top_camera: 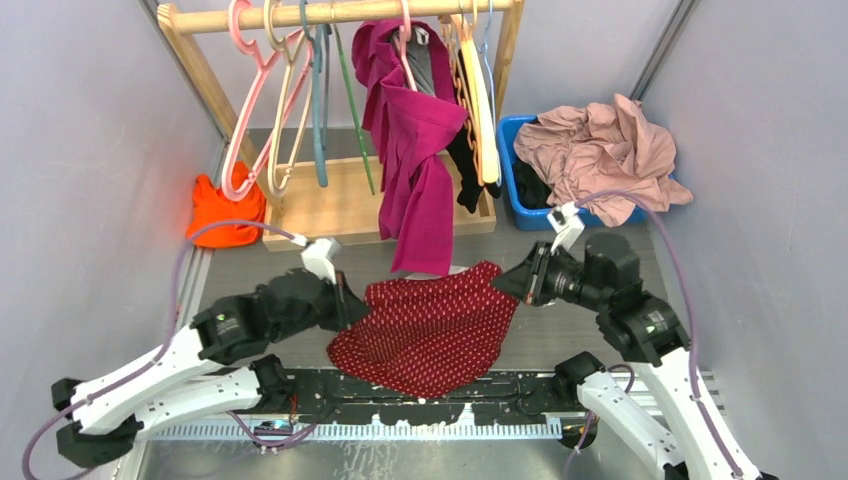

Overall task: Place the skirt on the hanger
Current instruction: Flatten out the skirt at the center of the board.

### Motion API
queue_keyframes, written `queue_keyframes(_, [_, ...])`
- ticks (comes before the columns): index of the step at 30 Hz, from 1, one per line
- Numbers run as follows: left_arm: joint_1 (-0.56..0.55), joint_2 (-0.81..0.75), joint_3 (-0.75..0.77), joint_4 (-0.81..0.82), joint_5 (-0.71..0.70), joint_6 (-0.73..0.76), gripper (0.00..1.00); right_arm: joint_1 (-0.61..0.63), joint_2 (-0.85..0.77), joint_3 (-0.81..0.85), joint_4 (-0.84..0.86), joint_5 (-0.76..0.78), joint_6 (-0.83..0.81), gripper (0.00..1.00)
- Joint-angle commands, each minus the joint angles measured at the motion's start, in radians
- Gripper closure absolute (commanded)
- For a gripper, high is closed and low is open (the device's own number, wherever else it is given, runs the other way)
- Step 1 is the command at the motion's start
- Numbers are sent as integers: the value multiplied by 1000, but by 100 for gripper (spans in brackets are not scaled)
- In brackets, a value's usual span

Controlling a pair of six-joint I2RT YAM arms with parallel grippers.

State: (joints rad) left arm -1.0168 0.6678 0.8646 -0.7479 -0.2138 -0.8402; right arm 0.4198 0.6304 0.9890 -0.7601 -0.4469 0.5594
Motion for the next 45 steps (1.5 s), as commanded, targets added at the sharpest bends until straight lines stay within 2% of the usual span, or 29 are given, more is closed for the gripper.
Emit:
queue_keyframes(1, [-139, 22, -118, 15, -29, -148, 97, 7, -131, -212, 38, -64, 185, 91])
queue_keyframes(3, [-224, 45, -157, 18, -68, -216, 97, 14, -209, -314, 16, -63, 236, 88])
queue_keyframes(6, [-370, 133, -190, 71, -103, -304, 95, 17, -303, -409, -109, -54, 273, 82])
queue_keyframes(7, [-402, 180, -191, 90, -103, -317, 94, 17, -320, -426, -141, -70, 284, 75])
queue_keyframes(10, [-471, 324, -152, 94, -103, -339, 92, 18, -349, -409, -238, -67, 281, 46])
queue_keyframes(11, [-486, 363, -138, 92, -107, -341, 89, 17, -351, -385, -269, -46, 267, 39])
queue_keyframes(12, [-496, 391, -127, 91, -108, -344, 87, 17, -349, -364, -288, -31, 256, 37])
queue_keyframes(16, [-508, 425, -108, 106, -86, -333, 78, 17, -305, -336, -294, 13, 224, 36])
queue_keyframes(21, [-523, 381, -94, 44, -56, -320, 75, 17, -238, -314, -253, 110, 176, 39])
queue_keyframes(25, [-537, 285, -87, -24, -97, -338, 74, -16, -161, -325, -177, 105, 166, 48])
queue_keyframes(33, [-520, 167, -40, -169, -232, -334, 64, -34, -183, -347, -140, 134, 201, 48])
queue_keyframes(37, [-425, 142, -60, -108, -221, -328, 60, -35, -136, -355, -97, 130, 200, 48])
queue_keyframes(40, [-330, 141, -86, 8, -161, -298, 53, -33, -98, -346, -67, 134, 189, 49])
queue_keyframes(45, [-140, 261, -36, 59, -27, -249, 52, -32, -51, -323, -44, 143, 169, 50])
